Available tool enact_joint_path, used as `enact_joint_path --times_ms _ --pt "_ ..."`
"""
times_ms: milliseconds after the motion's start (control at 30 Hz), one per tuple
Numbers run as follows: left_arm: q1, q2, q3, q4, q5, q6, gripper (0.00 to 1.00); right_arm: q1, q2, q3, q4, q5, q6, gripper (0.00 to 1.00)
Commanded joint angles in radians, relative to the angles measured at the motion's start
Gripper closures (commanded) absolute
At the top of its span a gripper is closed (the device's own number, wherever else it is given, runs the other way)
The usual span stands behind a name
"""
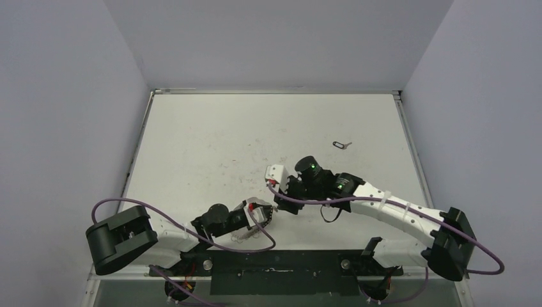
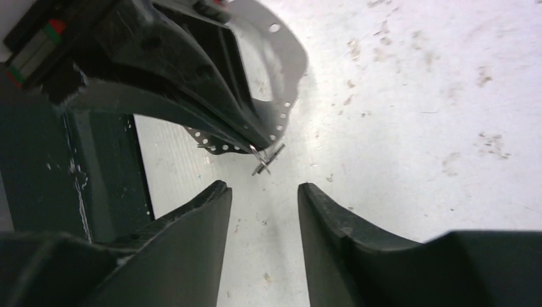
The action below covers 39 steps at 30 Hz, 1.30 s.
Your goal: Put the keys on the keyring
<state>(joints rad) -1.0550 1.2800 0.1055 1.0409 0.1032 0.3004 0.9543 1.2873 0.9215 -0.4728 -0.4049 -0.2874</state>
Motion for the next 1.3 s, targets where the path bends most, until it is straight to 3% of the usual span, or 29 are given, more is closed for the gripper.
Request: enact_joint_path --times_ms 0,233,433,900,1100,1233,1267 --pt "0.001 -0.042 -0.042 0.157 -0.051 -0.078 1.0 -0.084 -0.156 -0.107 0.195 -0.114 0.056 0.54" --pt "0.002 -0.1 -0.067 0.201 -0.021 -0.094 1.0 -0.098 -0.268 -0.238 0.369 -0.235 0.036 0.51" --pt "0.001 -0.148 -0.073 0.169 0.02 -0.087 1.0 -0.098 -0.218 -0.261 0.42 -0.284 0.004 0.6" --pt "0.001 -0.176 -0.071 0.129 0.042 -0.082 1.0 -0.105 -0.162 -0.295 0.497 -0.293 -0.029 0.72" --pt "0.001 -0.178 -0.072 0.128 0.044 -0.08 1.0 -0.112 -0.125 -0.297 0.509 -0.292 -0.033 0.83" --pt "0.001 -0.183 -0.072 0.125 0.044 -0.077 1.0 -0.118 -0.107 -0.293 0.496 -0.294 -0.042 1.0" --pt "0.001 -0.184 -0.072 0.126 0.041 -0.075 1.0 -0.119 -0.104 -0.291 0.489 -0.294 -0.046 1.0"
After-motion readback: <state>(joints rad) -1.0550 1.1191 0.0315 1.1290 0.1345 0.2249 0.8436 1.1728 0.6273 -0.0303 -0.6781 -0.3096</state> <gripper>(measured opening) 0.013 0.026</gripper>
